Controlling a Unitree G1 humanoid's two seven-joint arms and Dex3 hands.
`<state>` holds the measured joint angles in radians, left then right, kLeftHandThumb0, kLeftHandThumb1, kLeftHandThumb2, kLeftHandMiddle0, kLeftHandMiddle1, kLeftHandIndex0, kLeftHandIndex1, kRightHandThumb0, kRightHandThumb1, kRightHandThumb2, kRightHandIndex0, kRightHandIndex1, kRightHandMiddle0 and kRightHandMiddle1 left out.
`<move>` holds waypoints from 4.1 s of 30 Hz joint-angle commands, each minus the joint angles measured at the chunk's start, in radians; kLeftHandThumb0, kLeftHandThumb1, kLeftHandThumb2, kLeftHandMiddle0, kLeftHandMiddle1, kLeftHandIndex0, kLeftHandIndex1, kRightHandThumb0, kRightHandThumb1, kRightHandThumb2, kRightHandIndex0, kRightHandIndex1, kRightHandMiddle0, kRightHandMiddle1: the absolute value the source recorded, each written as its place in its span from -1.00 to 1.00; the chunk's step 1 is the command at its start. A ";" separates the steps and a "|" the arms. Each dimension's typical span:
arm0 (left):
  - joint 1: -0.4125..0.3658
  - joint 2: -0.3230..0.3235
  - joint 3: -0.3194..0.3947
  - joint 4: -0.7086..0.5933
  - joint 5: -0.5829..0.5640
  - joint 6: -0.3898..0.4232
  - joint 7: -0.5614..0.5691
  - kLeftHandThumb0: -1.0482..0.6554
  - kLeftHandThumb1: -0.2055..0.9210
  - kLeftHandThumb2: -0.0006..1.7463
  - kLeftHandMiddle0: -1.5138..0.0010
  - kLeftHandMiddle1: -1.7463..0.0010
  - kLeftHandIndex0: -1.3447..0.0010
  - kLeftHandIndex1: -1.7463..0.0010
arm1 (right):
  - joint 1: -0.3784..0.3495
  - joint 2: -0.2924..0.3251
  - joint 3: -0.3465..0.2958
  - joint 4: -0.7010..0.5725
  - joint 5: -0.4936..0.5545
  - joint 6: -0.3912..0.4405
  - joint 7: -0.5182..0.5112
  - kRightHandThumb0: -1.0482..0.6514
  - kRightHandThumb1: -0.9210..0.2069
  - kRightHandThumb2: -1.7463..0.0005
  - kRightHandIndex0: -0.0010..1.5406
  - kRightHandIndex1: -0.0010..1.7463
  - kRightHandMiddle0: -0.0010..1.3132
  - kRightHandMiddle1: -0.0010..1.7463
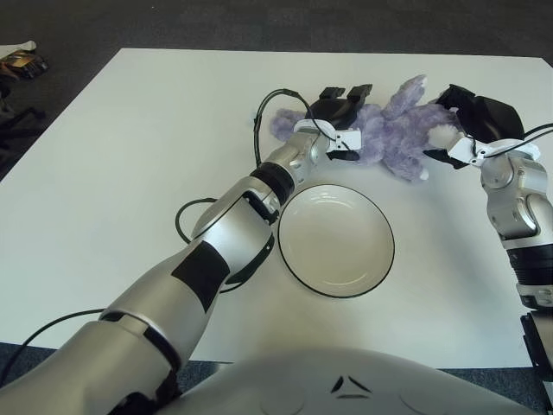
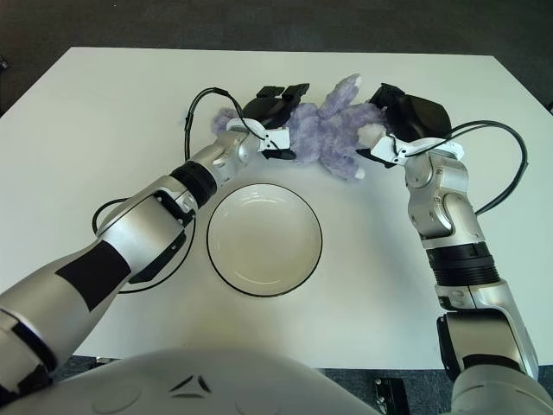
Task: Put the doll into the plate.
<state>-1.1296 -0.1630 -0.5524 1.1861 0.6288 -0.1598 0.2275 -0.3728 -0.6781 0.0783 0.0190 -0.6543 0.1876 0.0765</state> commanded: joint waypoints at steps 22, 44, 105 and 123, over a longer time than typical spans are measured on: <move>-0.006 -0.043 0.064 0.012 -0.103 -0.002 -0.227 -0.83 0.28 -0.39 1.00 0.23 1.00 1.00 | 0.028 0.008 -0.022 -0.090 -0.016 0.056 0.029 0.22 0.13 -0.31 -0.28 0.73 0.32 0.52; -0.053 -0.094 0.108 0.017 -0.197 0.168 -0.462 -0.54 0.28 -0.26 0.88 0.15 1.00 1.00 | 0.038 0.002 -0.029 -0.105 -0.024 0.055 0.015 0.22 0.12 -0.30 -0.28 0.70 0.32 0.54; 0.002 -0.126 0.029 0.049 -0.153 0.075 -0.159 0.86 -0.35 0.72 0.03 -1.00 -0.01 -1.00 | 0.058 0.033 -0.078 -0.114 0.014 0.028 0.007 0.23 0.14 -0.30 -0.25 0.70 0.34 0.50; 0.007 -0.083 0.028 0.062 -0.148 -0.023 -0.133 0.86 -0.36 0.73 0.02 -1.00 -0.12 -1.00 | 0.058 0.055 -0.082 -0.119 0.026 0.009 -0.010 0.23 0.17 -0.33 -0.18 0.70 0.27 0.53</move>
<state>-1.1558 -0.1733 -0.5301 1.2417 0.4765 -0.1395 0.0852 -0.3163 -0.6363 0.0163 -0.0845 -0.6464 0.2224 0.0951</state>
